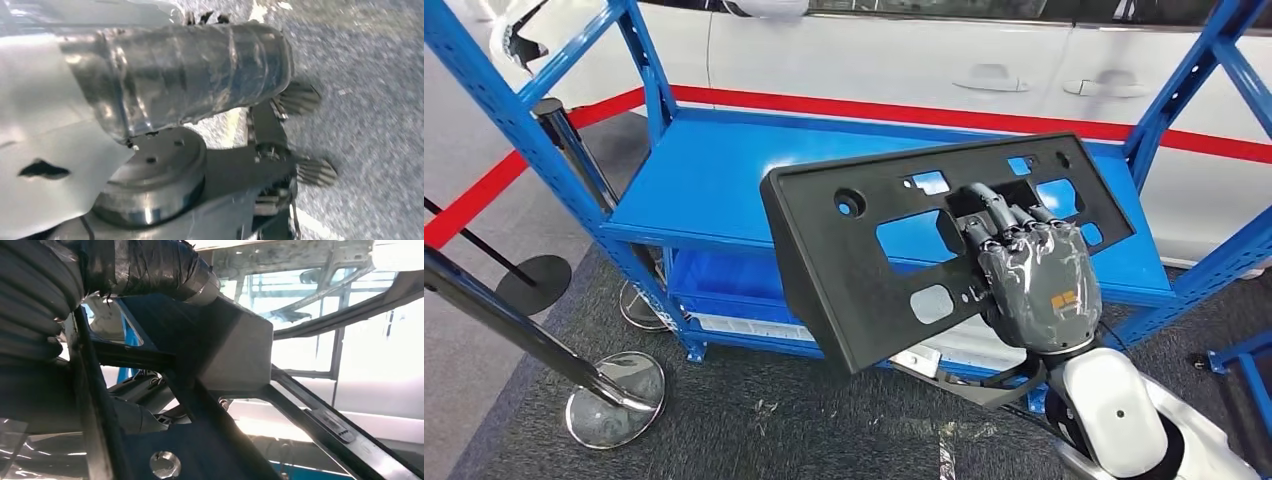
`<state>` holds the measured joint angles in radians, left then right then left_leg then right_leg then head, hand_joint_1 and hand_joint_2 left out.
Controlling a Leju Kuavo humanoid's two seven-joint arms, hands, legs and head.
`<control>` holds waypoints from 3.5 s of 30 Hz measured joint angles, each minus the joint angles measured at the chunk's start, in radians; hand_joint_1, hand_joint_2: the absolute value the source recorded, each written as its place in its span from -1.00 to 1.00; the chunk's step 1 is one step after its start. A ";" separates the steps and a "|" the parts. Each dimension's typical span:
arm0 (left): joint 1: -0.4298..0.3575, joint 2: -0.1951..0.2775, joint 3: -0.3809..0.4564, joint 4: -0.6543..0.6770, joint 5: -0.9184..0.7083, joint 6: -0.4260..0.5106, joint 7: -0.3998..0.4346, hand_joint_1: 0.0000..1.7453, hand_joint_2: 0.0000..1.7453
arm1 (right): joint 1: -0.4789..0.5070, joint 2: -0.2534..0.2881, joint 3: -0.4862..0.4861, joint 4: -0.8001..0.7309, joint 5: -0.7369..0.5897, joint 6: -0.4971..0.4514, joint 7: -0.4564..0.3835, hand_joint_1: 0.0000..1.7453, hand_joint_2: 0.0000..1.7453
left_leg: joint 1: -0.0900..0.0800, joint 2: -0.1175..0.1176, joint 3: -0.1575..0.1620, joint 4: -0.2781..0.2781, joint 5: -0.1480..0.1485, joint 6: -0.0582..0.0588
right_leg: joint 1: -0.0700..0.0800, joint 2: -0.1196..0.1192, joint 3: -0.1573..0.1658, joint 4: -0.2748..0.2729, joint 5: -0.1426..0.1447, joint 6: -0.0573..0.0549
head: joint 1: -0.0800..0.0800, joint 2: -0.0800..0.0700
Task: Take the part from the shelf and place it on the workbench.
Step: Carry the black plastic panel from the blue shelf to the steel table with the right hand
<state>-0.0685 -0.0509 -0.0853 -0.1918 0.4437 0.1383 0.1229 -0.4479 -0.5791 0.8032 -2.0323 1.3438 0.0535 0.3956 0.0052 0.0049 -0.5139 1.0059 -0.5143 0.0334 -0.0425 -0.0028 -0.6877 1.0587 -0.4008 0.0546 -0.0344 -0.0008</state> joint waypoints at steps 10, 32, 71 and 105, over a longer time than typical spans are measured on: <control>0.001 -0.002 -0.002 0.000 0.009 0.001 0.000 -1.00 -1.00 | -0.018 0.000 0.008 0.005 -0.023 0.006 0.000 1.00 1.00 | -0.019 0.005 -0.145 0.048 0.089 0.016 | 0.020 0.000 0.130 0.047 -0.115 -0.017 | 0.008 0.000; 0.001 -0.002 -0.004 0.001 0.034 0.000 0.005 -1.00 -1.00 | -0.047 0.013 0.011 0.041 -0.059 -0.004 0.009 1.00 1.00 | 0.010 -0.009 -0.029 0.014 0.017 0.002 | -0.009 -0.003 -0.032 0.046 -0.047 0.012 | -0.002 0.000; 0.006 0.001 -0.008 0.002 0.039 -0.009 0.009 -1.00 -1.00 | -0.085 0.023 0.062 0.081 -0.145 0.018 0.089 1.00 1.00 | 0.003 0.054 -0.094 0.018 0.069 0.008 | 0.013 -0.002 0.033 0.175 -0.105 0.000 | 0.014 0.000; 0.000 0.008 -0.022 0.003 0.070 -0.016 0.004 -1.00 -1.00 | -0.119 0.036 0.089 0.077 -0.147 0.034 0.097 1.00 1.00 | -0.008 0.095 -0.119 0.037 0.075 -0.010 | 0.024 -0.053 0.142 0.013 -0.094 -0.005 | 0.017 0.000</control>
<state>-0.0688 -0.0430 -0.1068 -0.1892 0.5138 0.1221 0.1271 -0.5664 -0.5435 0.8917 -1.9555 1.1964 0.0878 0.4929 -0.0024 0.1003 -0.6328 1.0429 -0.4390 0.0234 -0.0183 -0.0559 -0.5462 1.0721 -0.4951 0.0494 -0.0169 -0.0008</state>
